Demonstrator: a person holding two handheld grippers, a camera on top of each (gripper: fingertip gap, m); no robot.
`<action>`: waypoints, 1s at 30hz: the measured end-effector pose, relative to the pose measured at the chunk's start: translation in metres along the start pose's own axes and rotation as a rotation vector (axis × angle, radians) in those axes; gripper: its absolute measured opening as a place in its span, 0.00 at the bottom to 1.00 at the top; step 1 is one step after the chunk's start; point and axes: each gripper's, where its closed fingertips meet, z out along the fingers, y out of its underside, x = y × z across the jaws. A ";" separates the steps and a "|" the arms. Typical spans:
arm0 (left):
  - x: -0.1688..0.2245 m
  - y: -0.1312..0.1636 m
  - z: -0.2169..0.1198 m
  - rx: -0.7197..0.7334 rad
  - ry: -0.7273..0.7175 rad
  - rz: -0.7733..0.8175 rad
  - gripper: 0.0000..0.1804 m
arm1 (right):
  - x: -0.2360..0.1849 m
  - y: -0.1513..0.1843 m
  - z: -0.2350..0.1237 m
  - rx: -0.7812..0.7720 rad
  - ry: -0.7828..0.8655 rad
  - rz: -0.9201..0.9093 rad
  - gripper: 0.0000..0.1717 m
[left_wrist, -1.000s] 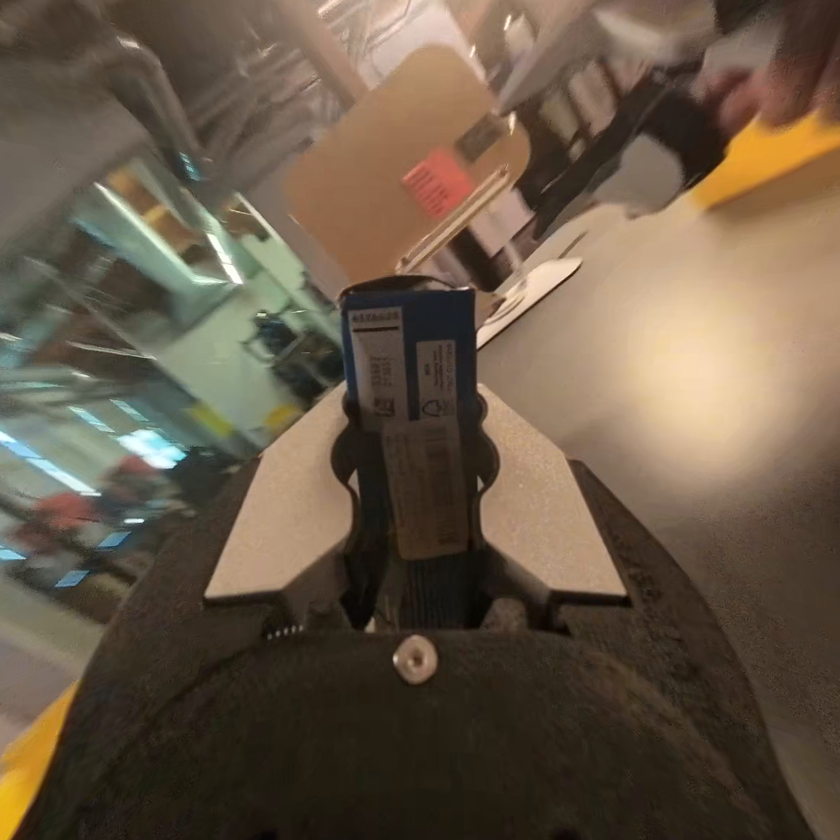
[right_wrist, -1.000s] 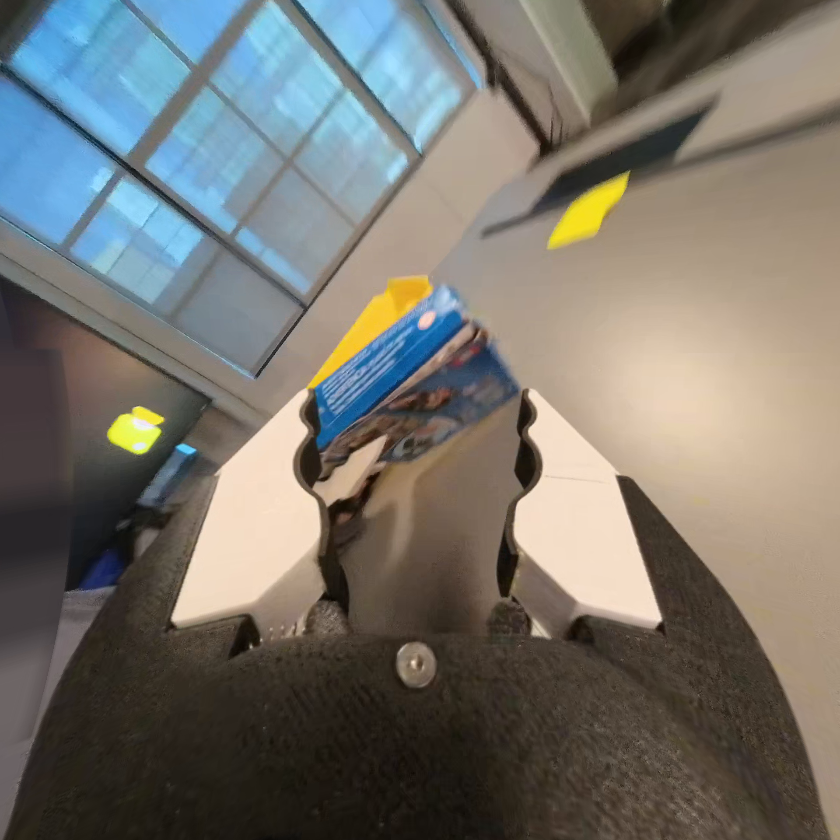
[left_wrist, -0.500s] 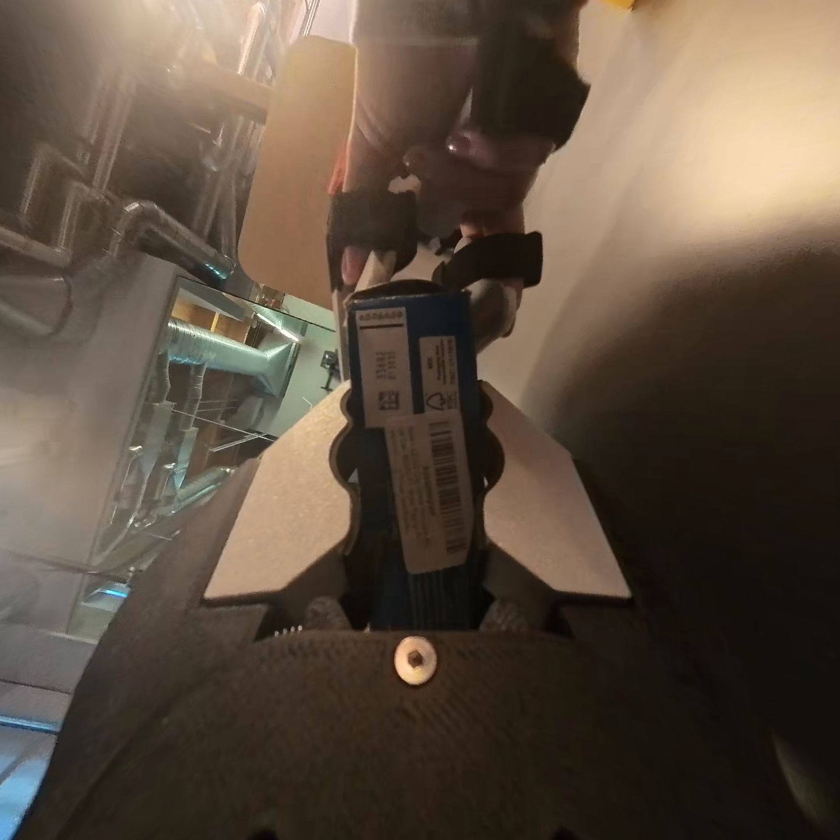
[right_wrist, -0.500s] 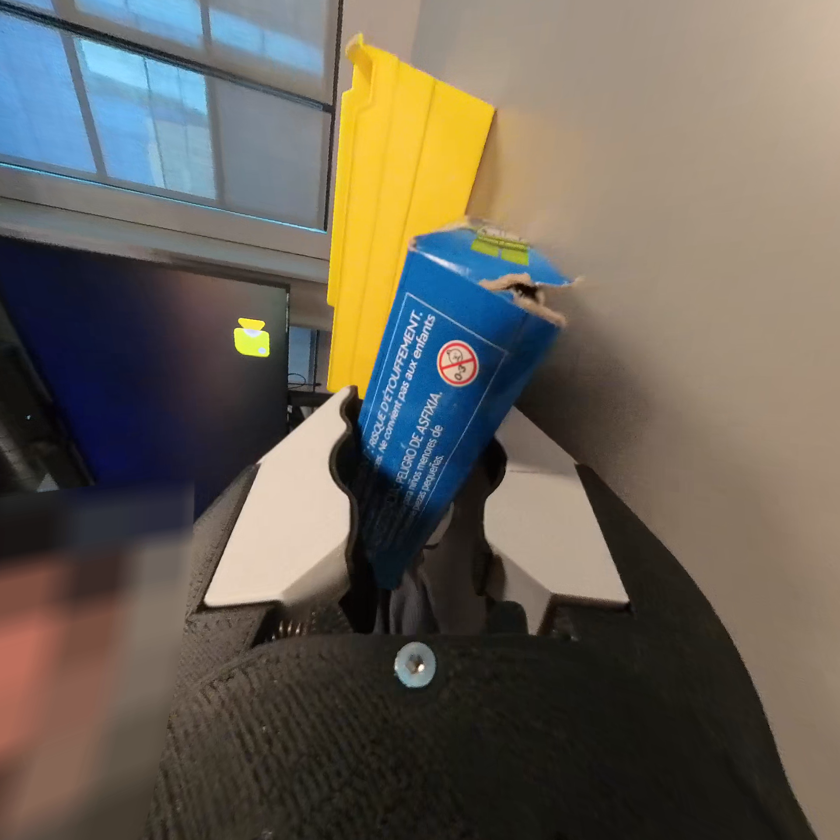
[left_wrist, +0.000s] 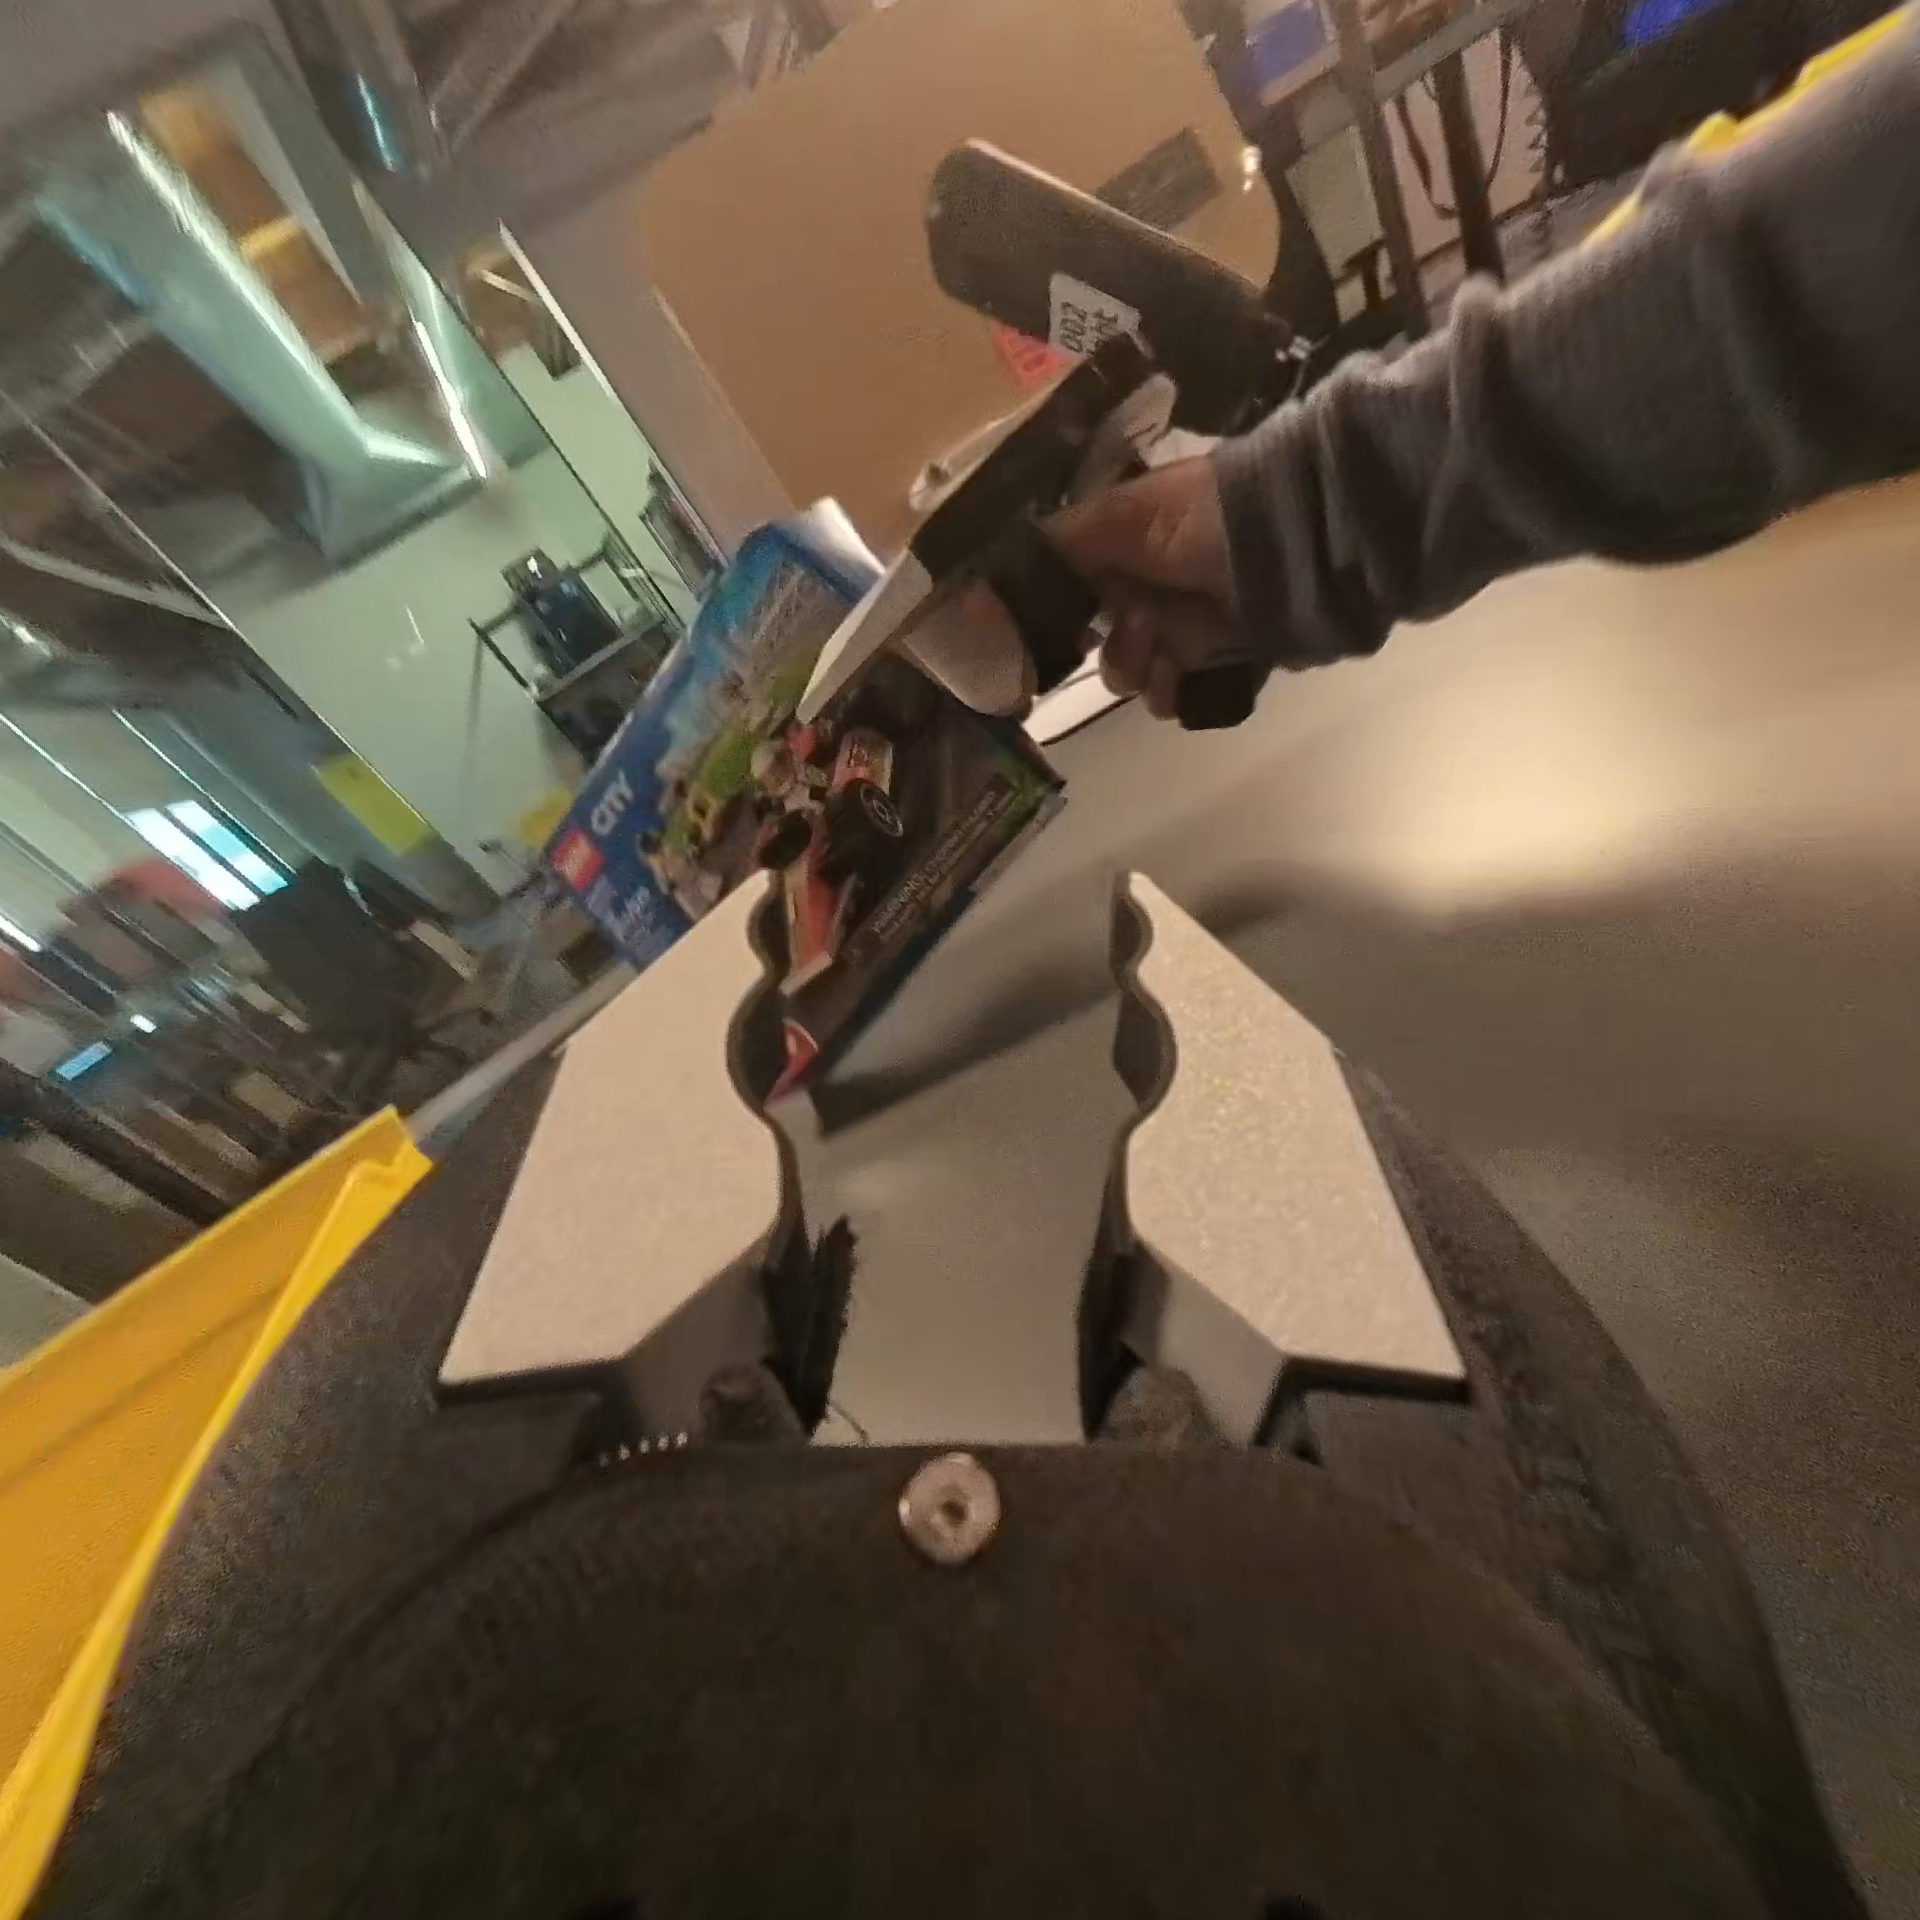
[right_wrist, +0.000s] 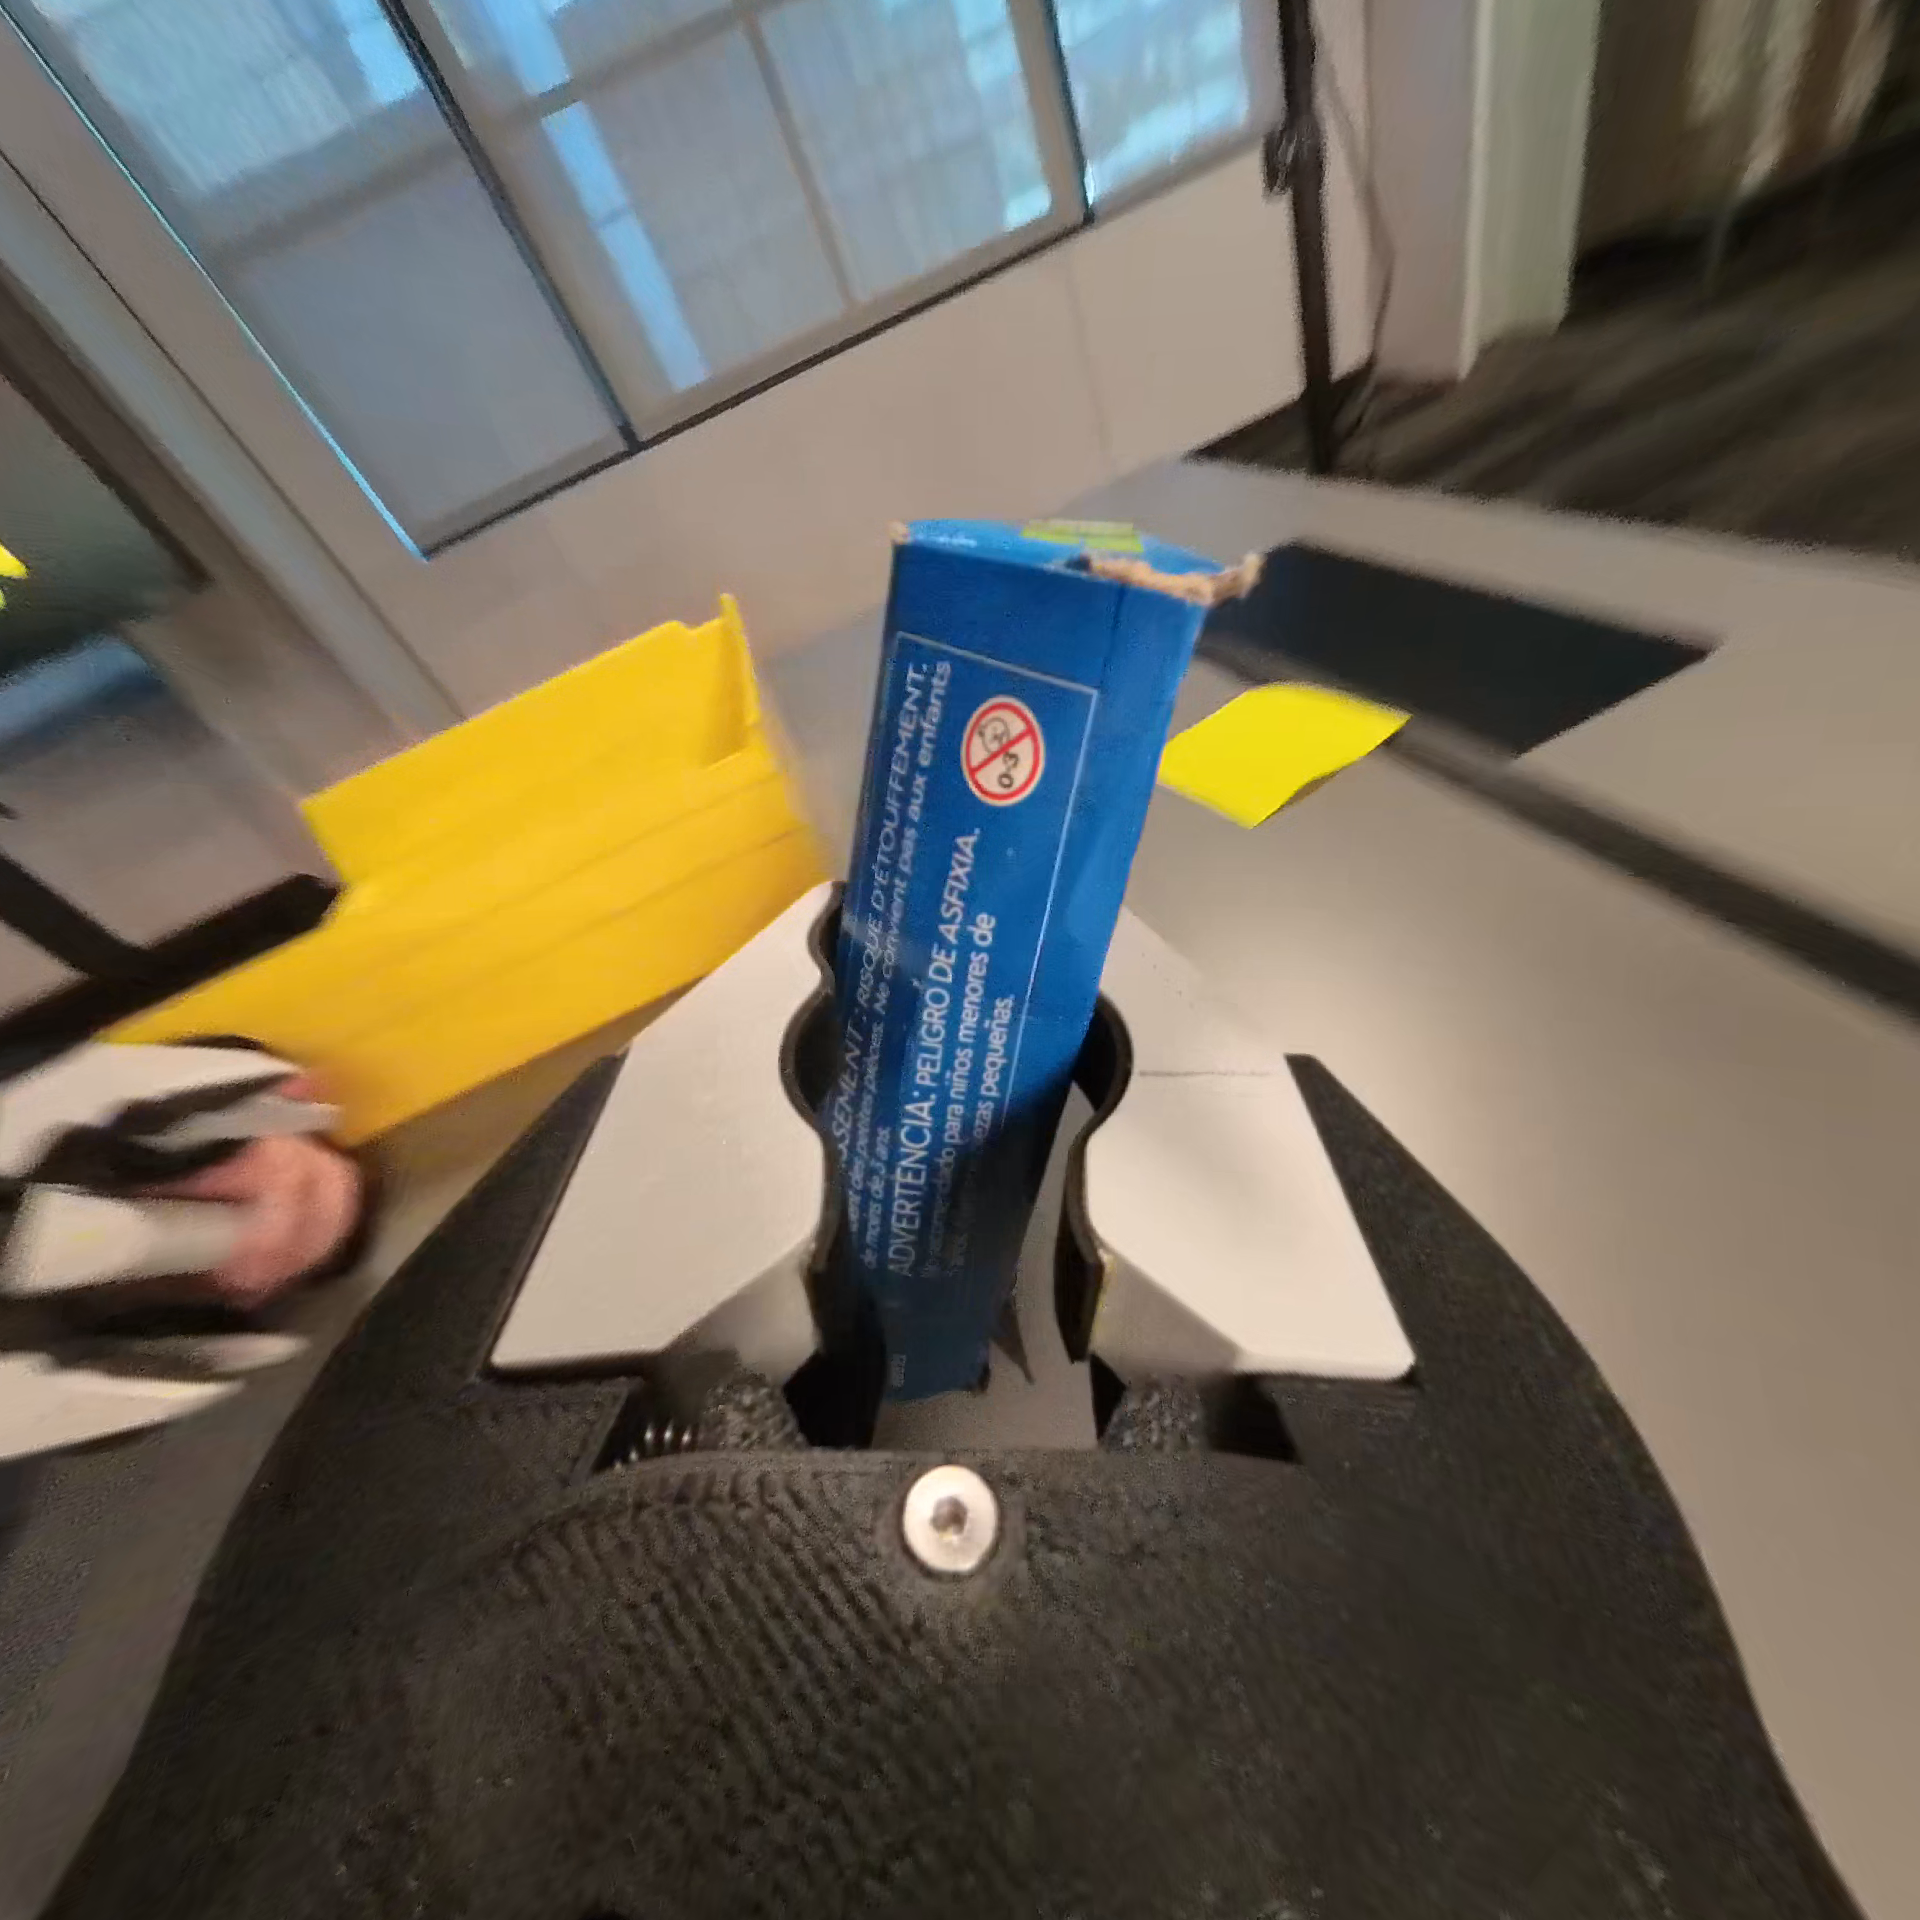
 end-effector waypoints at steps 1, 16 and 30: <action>-0.004 0.002 0.000 -0.007 -0.001 -0.021 0.34 | 0.010 -0.004 0.004 0.019 0.023 -0.073 0.23; -0.018 0.021 0.007 -0.055 0.099 -0.373 0.35 | 0.112 0.001 0.028 -0.027 0.162 -0.448 0.35; -0.024 -0.004 -0.015 -0.078 0.158 -0.469 0.48 | 0.096 -0.006 -0.041 0.104 0.510 -0.544 0.68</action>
